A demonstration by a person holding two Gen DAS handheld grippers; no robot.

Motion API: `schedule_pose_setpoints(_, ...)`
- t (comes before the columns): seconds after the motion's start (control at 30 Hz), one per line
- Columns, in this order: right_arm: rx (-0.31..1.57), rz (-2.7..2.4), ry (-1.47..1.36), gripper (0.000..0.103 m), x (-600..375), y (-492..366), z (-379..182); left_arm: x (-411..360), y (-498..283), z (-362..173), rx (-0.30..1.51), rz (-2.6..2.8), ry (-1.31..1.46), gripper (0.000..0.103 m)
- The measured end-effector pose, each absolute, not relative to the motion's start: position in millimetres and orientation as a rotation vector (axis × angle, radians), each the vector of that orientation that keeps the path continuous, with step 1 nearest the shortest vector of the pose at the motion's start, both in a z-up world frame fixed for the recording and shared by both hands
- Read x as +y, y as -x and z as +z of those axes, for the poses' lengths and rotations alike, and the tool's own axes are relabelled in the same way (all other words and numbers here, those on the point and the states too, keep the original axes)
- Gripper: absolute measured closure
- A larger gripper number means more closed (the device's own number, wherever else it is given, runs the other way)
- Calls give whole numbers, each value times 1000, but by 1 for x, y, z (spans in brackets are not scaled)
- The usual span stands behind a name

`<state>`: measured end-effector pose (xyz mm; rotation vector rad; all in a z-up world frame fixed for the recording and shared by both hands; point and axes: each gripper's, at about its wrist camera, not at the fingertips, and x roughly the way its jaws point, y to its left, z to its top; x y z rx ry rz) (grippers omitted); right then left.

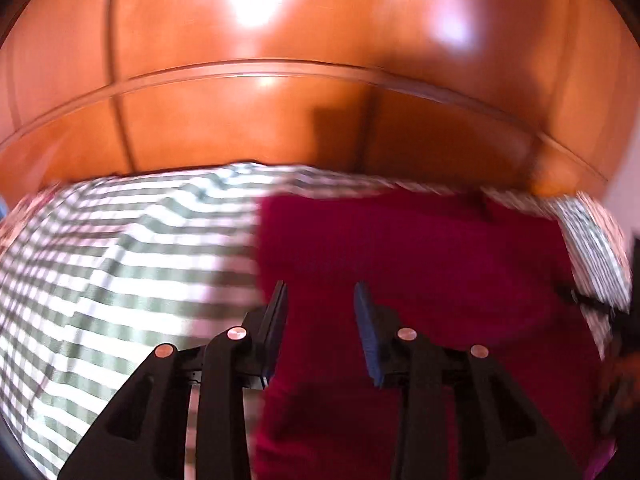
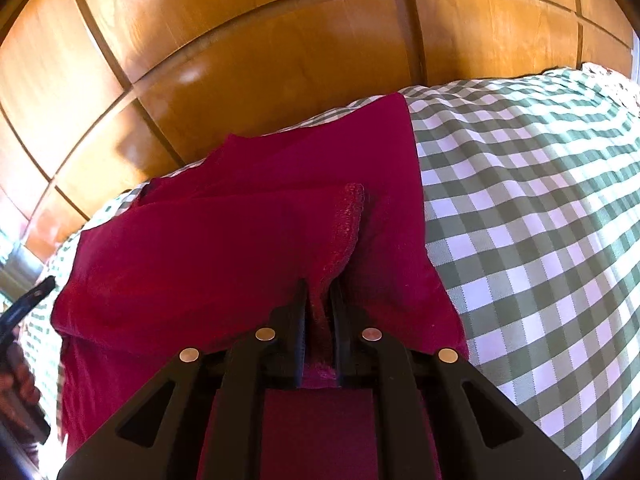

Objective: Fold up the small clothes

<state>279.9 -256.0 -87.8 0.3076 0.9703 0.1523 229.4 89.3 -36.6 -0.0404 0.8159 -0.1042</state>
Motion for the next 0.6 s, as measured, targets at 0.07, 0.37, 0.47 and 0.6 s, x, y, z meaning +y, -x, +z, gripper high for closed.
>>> schedule_pose_setpoints(0.07,976,146,-297,82,-257,-278,-81,81,-230,-50,856,-104,-8,67)
schedule_pose_setpoints(0.37,836,141,-175,35,-241,-242,-31,71,-231,-83,949,-70,21,67)
schedule_pose_setpoints(0.47,941,153,-95,35,-218,-250,-59,71,-229,-84,955,-59,32,67)
schedule_pose_setpoints(0.6,936,137,-68,34,-211,-247,-81,73,-225,-83,965,-40,31,67)
